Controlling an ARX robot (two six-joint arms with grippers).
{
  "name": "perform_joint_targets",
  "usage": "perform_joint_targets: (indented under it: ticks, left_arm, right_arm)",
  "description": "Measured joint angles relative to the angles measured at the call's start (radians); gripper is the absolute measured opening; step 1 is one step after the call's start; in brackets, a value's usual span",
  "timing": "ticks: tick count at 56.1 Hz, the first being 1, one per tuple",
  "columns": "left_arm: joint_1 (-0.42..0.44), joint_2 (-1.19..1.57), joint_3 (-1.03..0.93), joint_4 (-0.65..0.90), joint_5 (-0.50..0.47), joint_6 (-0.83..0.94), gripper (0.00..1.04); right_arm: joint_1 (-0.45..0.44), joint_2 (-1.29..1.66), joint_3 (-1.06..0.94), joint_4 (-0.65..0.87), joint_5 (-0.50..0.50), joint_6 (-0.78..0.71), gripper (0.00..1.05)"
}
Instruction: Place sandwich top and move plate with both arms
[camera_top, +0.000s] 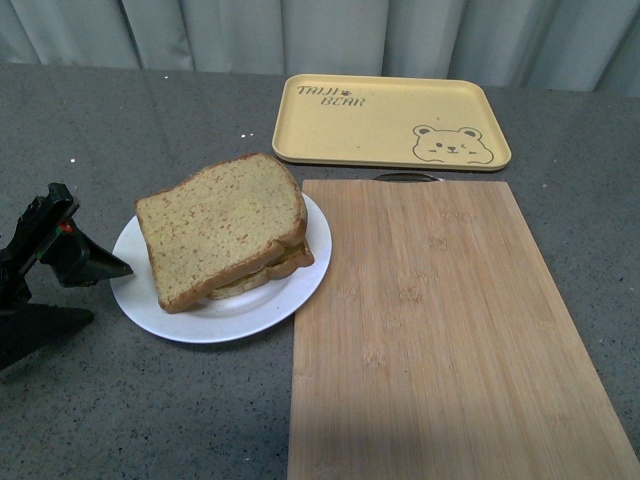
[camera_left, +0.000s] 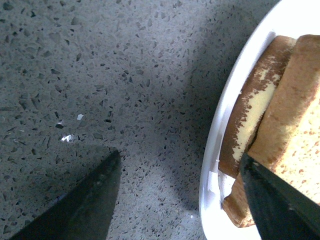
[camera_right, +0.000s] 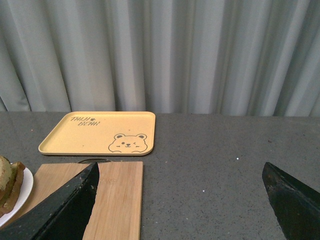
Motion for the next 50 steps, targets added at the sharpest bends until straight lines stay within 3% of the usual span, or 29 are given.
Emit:
perform_joint_targets:
  ticks: [6,12,18,29,34,46,50]
  left_arm:
    - [-0.008,0.019,0.008,0.017,0.014,-0.025,0.49]
    - [-0.036,0.042,0.029,0.027,0.035,-0.037,0.24]
    - [-0.035,0.039,0.034,0.029,0.09,-0.042,0.06]
    - [-0.003,0.008,0.006,0.179,0.195,-0.143,0.04]
    - [-0.005,-0.013,-0.016,0.28,0.2,-0.223,0.04]
    - [-0.072,-0.053,-0.011,0.417,0.166,-0.387,0.04]
    - [-0.134,-0.053,0.043,0.41,0.101,-0.445,0.04]
  right_arm:
    - [0.0,0.0,0.0,0.0,0.0,0.0,0.95]
    - [0.0,0.0,0.0,0.0,0.0,0.0,0.95]
    - [0.0,0.0,0.0,0.0,0.0,0.0,0.95]
    - [0.0,0.0,0.0,0.0,0.0,0.0,0.95]
    - [0.0,0.0,0.0,0.0,0.0,0.0,0.95]
    - [0.0,0.0,0.0,0.0,0.0,0.0,0.95]
    - [0.0,0.0,0.0,0.0,0.0,0.0,0.95]
